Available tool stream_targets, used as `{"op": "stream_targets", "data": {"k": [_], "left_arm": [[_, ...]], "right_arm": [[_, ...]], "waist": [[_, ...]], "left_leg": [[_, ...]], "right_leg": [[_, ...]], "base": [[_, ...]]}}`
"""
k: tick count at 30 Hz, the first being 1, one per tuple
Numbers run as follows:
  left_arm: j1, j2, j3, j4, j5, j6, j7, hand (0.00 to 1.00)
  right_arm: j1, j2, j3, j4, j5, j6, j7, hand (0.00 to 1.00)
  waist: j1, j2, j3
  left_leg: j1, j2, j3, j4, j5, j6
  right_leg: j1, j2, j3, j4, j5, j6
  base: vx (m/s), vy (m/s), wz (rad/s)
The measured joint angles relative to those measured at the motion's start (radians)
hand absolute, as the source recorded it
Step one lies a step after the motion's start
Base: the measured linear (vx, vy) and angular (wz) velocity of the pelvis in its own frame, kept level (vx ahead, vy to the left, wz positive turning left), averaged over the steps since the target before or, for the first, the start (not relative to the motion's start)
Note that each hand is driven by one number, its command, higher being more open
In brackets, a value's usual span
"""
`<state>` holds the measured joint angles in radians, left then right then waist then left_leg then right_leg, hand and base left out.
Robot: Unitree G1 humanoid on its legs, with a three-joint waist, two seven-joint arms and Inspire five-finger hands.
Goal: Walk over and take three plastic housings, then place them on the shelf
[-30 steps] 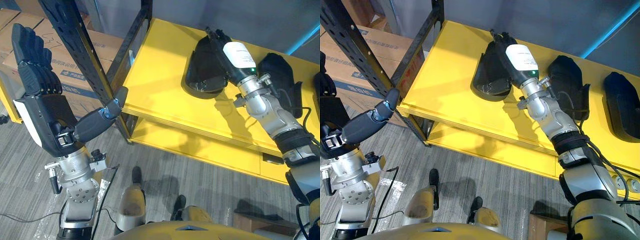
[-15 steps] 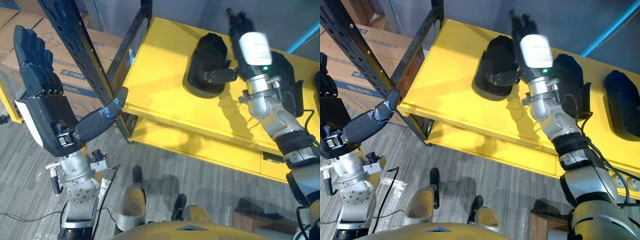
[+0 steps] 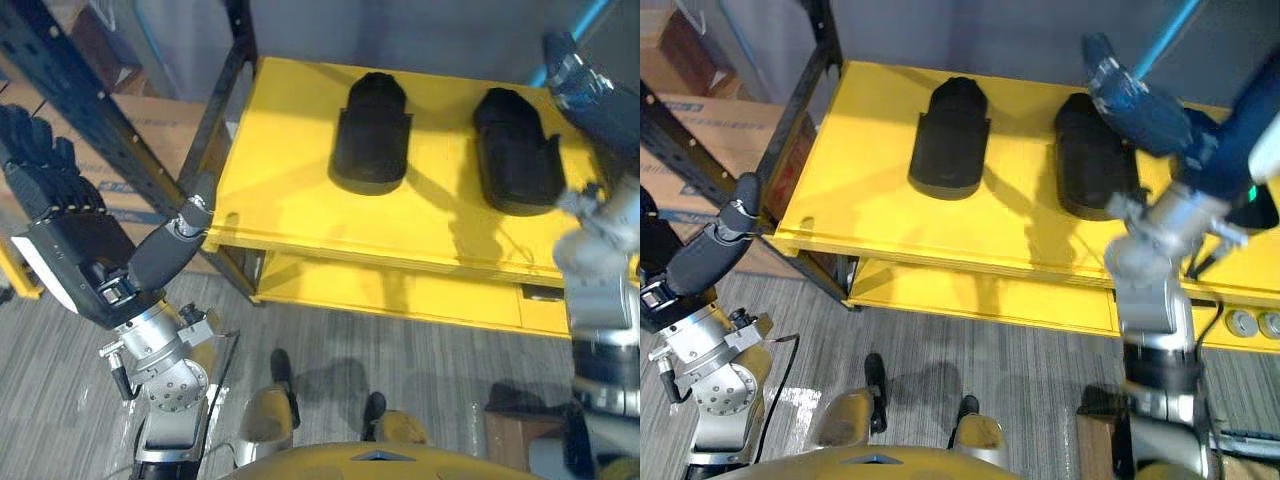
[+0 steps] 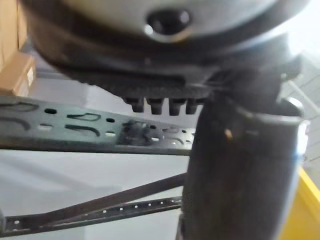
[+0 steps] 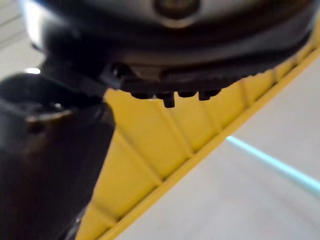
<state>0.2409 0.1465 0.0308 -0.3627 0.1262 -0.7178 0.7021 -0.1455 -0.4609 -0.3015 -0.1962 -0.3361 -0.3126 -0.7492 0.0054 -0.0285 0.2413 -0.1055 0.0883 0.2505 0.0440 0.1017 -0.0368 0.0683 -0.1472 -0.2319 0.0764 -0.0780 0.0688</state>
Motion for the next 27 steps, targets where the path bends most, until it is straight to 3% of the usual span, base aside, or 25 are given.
{"op": "stream_targets", "data": {"k": [2,7,11,12,14,16,21,23,27], "left_arm": [[0.013,-0.03,0.037,-0.002,0.003,0.002,0.048,1.0],[0.079,-0.077,0.055,-0.055,0.008,0.044,0.127,1.0],[0.118,-0.098,0.057,-0.09,0.111,0.046,0.291,1.0],[0.126,-0.101,0.065,-0.108,0.171,0.042,0.395,1.0],[0.124,-0.102,0.072,-0.117,0.197,0.038,0.454,1.0],[0.122,-0.102,0.121,-0.115,0.211,0.037,0.537,1.0],[0.12,-0.103,0.236,-0.076,0.193,0.049,0.589,1.0],[0.12,-0.103,0.284,-0.043,0.192,0.084,0.616,1.0],[0.122,-0.103,0.397,0.021,0.175,0.133,0.615,1.0]], "right_arm": [[0.178,0.129,-0.058,-0.017,0.118,0.005,0.1,1.0],[0.462,0.372,-0.052,-0.017,0.25,0.037,0.171,1.0],[0.614,0.49,0.01,-0.01,0.312,0.051,0.181,1.0],[0.651,0.516,0.044,0.037,0.31,0.054,0.184,1.0],[0.653,0.516,0.055,0.112,0.303,0.061,0.195,1.0],[0.625,0.514,0.056,0.318,0.265,0.101,0.207,1.0],[0.578,0.512,0.041,0.69,0.329,0.176,0.294,1.0],[0.558,0.511,0.008,0.823,0.397,0.198,0.335,1.0],[0.544,0.503,-0.069,0.933,0.525,0.223,0.387,1.0]], "waist": [[-0.025,0.002,-0.034],[-0.061,0.012,-0.071],[-0.066,0.011,-0.105],[-0.065,0.006,-0.118],[-0.064,0.002,-0.136],[-0.06,-0.007,-0.162],[-0.031,0.0,-0.194],[-0.034,0.01,-0.197],[-0.032,0.016,-0.207]], "left_leg": [[0.025,0.001,0.025,-0.021,-0.001,-0.002],[0.083,0.012,0.085,-0.061,-0.001,-0.005],[0.102,0.026,0.115,-0.071,-0.004,-0.016],[0.126,0.028,0.127,-0.097,-0.001,-0.021],[0.139,0.028,0.129,-0.119,0.006,-0.022],[0.15,0.029,0.13,-0.133,0.012,-0.022],[0.153,0.024,0.119,-0.133,0.016,-0.019],[0.153,0.018,0.1,-0.134,0.023,-0.016],[0.149,0.019,0.099,-0.134,0.029,-0.014]], "right_leg": [[0.0,0.0,0.032,-0.008,-0.001,-0.001],[0.003,0.008,0.09,-0.008,0.0,0.002],[0.004,0.017,0.111,-0.008,0.002,0.005],[0.016,0.021,0.115,-0.009,0.002,0.005],[0.021,0.023,0.115,-0.011,0.002,0.005],[0.028,0.023,0.11,-0.012,0.0,0.007],[0.044,0.017,0.088,-0.011,-0.004,0.012],[0.054,0.011,0.065,-0.012,-0.014,0.02],[0.055,0.012,0.06,-0.015,-0.018,0.016]], "base": [[0.04,0.003,-0.39],[0.04,-0.009,-0.43],[0.03,-0.015,-0.23],[0.02,-0.015,-0.1],[0.01,-0.008,-0.04],[-0.02,-0.003,0.06],[-0.01,0.01,0.14],[-0.03,0.012,0.25],[-0.02,0.01,0.05]]}}
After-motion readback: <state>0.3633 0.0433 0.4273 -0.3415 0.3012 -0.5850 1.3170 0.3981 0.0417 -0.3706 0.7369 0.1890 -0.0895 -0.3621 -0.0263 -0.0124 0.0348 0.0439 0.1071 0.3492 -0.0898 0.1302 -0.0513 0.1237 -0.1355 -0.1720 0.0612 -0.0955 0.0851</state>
